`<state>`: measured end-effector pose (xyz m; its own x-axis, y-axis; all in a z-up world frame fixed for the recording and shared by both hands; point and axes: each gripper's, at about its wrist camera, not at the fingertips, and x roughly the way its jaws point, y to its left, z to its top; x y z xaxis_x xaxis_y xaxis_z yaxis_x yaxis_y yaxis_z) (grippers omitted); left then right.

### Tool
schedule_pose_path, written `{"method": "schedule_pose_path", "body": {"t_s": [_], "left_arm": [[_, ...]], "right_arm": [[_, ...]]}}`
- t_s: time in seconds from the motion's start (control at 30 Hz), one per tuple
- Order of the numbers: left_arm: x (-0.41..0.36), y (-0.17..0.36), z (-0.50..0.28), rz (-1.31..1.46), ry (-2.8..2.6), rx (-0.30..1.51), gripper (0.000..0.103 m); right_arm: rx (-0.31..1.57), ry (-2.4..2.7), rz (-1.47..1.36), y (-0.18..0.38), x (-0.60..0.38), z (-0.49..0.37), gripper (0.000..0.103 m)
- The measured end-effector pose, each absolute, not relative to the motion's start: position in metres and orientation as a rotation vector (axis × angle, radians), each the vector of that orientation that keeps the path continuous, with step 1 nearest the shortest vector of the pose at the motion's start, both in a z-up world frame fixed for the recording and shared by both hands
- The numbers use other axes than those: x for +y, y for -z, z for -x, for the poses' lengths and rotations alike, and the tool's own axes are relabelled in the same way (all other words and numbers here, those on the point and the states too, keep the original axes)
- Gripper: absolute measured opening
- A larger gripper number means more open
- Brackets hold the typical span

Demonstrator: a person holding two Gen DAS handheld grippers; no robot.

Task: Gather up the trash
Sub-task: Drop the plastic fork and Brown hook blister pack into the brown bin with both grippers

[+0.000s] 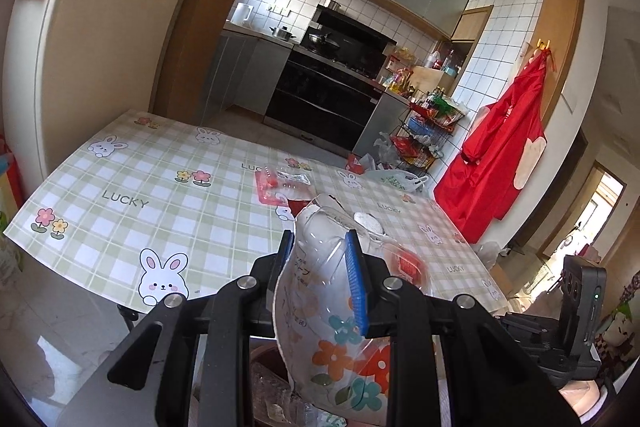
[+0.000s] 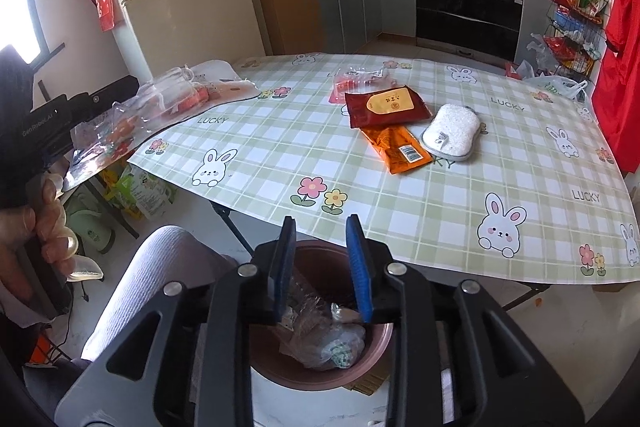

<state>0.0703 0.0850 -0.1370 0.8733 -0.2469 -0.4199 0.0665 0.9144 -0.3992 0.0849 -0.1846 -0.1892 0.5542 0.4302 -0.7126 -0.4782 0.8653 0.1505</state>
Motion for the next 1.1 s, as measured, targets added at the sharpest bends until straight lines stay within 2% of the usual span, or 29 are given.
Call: {"method": "schedule_pose_path", "body": {"t_s": [0.07,0.1,0.13,0.17,0.23,0.33,0.5,1.1], "left_arm": [[0.083,0.137,-0.071,0.380,0.172,0.485,0.025],[0.082,0.136,-0.070,0.378,0.175,0.487,0.025],[0.081,0.136,-0.071,0.375,0.177,0.488,0.025],[0.080,0.136,-0.070,0.371,0.180,0.490,0.025],[0.076,0.136,-0.070,0.360,0.188,0.495,0.025],[0.069,0.137,-0.070,0.330,0.200,0.505,0.025],[0.052,0.145,-0.069,0.289,0.234,0.543,0.025],[0.008,0.165,-0.077,0.200,0.307,0.632,0.025]], "right_arm": [[0.808,-0.527,0.049,0.186,-0.188,-0.085,0.043],[0.796,-0.515,0.043,0.184,-0.190,-0.085,0.052],[0.784,-0.503,0.039,0.181,-0.192,-0.085,0.067],[0.764,-0.485,0.032,0.178,-0.195,-0.084,0.073],[0.721,-0.455,0.017,0.171,-0.201,-0.082,0.093],[0.654,-0.394,-0.005,0.161,-0.212,-0.079,0.097],[0.598,-0.321,-0.066,0.153,-0.236,-0.078,0.097],[0.550,-0.144,-0.144,0.154,-0.289,-0.082,0.097]]}}
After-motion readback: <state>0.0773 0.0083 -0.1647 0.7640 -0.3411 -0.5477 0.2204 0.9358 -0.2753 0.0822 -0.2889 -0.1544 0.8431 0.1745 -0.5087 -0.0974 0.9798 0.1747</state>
